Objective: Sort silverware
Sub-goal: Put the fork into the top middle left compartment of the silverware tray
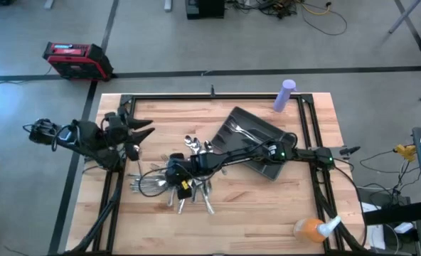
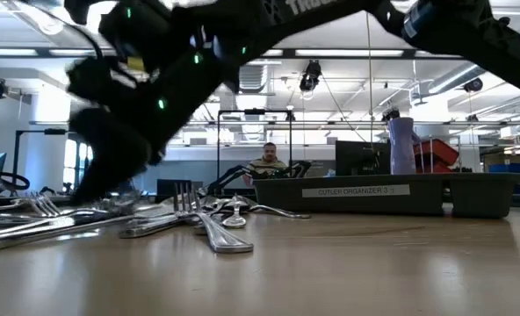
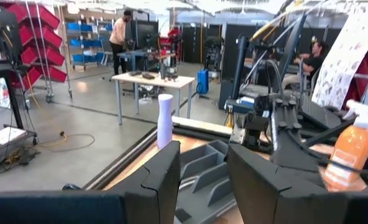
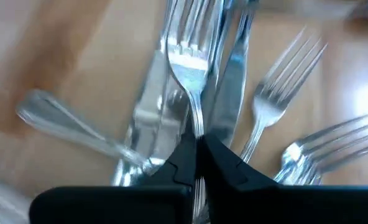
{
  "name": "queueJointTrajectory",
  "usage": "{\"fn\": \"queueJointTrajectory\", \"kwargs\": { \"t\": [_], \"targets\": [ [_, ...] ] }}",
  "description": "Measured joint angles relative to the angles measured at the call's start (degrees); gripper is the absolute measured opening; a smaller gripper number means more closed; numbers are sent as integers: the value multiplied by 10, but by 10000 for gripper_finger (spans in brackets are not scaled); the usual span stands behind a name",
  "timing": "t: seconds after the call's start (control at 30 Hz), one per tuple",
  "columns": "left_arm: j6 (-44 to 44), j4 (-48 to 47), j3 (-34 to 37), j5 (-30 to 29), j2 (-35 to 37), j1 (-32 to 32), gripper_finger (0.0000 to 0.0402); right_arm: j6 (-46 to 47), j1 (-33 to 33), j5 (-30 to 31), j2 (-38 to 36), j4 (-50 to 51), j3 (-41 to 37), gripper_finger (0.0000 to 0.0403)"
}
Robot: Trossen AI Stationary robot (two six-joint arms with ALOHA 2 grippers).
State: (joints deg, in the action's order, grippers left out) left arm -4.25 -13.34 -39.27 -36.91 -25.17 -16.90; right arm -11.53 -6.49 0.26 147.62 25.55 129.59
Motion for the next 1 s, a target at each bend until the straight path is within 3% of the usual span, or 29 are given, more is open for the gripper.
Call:
{"fn": "queueJointTrajectory", "kwargs": {
  "t": [0.17, 0.33, 0.53, 0.7, 1.0],
  "targets": [
    [12, 0, -1, 0, 28, 0, 119, 5, -11, 64, -30, -55, 5, 1],
    [11, -10, 0, 0, 36, 0, 119, 10, -12, 85, -31, -93, 3, 1],
    [8, -15, 9, 0, 38, 0, 119, -11, -18, 208, -54, -37, 3, 1],
    [8, -5, 23, 0, 40, 0, 119, 52, -28, 303, -108, 153, 5, 1],
    [42, 41, 38, -1, 42, 0, 119, 385, -6, 341, -130, 657, -5, 0]
  ]
}}
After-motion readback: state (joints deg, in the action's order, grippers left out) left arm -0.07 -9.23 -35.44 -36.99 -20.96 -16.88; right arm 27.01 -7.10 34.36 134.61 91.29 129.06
